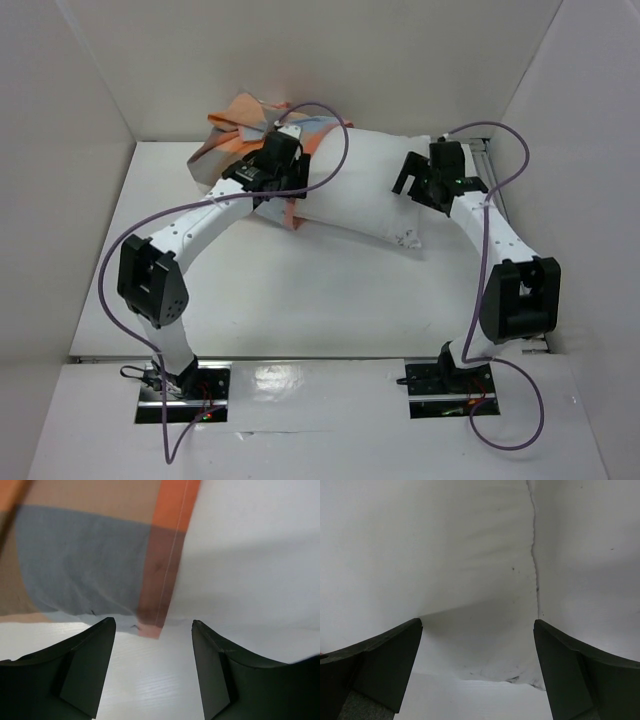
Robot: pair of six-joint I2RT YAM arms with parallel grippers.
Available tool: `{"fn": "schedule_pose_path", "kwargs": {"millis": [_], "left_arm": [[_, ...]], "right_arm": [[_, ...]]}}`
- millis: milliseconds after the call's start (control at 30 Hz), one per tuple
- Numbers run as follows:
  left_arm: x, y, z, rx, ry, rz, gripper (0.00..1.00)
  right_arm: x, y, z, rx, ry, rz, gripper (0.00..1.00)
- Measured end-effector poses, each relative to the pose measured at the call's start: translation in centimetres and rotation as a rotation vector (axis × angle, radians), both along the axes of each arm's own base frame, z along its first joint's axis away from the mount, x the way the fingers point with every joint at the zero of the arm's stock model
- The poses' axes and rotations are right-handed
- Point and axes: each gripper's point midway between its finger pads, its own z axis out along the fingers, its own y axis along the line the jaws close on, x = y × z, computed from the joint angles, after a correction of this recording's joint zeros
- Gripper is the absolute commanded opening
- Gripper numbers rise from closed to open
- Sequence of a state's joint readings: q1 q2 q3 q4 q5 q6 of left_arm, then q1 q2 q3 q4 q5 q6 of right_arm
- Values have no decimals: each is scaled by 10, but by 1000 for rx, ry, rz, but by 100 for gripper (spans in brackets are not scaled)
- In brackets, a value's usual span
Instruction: Put the pillow into the pillowcase
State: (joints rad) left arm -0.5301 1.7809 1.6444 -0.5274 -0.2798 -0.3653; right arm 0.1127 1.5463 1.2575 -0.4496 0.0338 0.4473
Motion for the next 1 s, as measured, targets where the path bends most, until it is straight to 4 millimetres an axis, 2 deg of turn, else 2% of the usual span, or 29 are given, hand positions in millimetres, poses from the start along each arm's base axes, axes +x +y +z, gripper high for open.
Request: {"fn": "schedule_pose_path", "kwargs": {"millis": [133,233,333,433,467,500,567,600,633,667,733,800,900,967,1000], "left_arm": [[13,-13,26,-14,-85,17,75],[20,-17,28,-19,-106,24,75],[34,-16,11,25,-94,68,74],[49,-16,-13,71,-66,108,67],[51,-15,-22,86,-50,117,56],[51,-13,-30,102,-35,130,50],[49,-8,-35,127,-18,145,32],[48,-6,-35,137,-16,152,14],[48,-5,-34,138,-16,160,4],[48,-5,-31,138,-19,160,0],[48,-6,-26,137,-18,149,0],[47,-13,-20,113,-13,117,0],[47,-33,-4,27,-7,29,0],[43,-54,17,-46,-10,-69,0],[42,-65,35,-91,-18,-113,0]], "right_arm": [[3,-7,1,0,-2,-17,100],[5,-14,-3,4,5,-31,100],[10,-23,-6,28,4,-43,100],[20,-33,-15,72,7,-44,100],[22,-35,-21,91,14,-39,100],[25,-36,-27,116,23,-30,100],[31,-34,-38,162,35,-2,96],[33,-31,-42,185,38,17,91],[35,-26,-45,207,40,41,84],[37,-21,-47,228,35,68,68],[42,-8,-50,265,27,137,37],[47,10,-53,300,23,211,0],[59,42,-52,345,7,298,0],[67,69,-43,368,-17,348,0],[74,87,-32,376,-44,377,0]]}}
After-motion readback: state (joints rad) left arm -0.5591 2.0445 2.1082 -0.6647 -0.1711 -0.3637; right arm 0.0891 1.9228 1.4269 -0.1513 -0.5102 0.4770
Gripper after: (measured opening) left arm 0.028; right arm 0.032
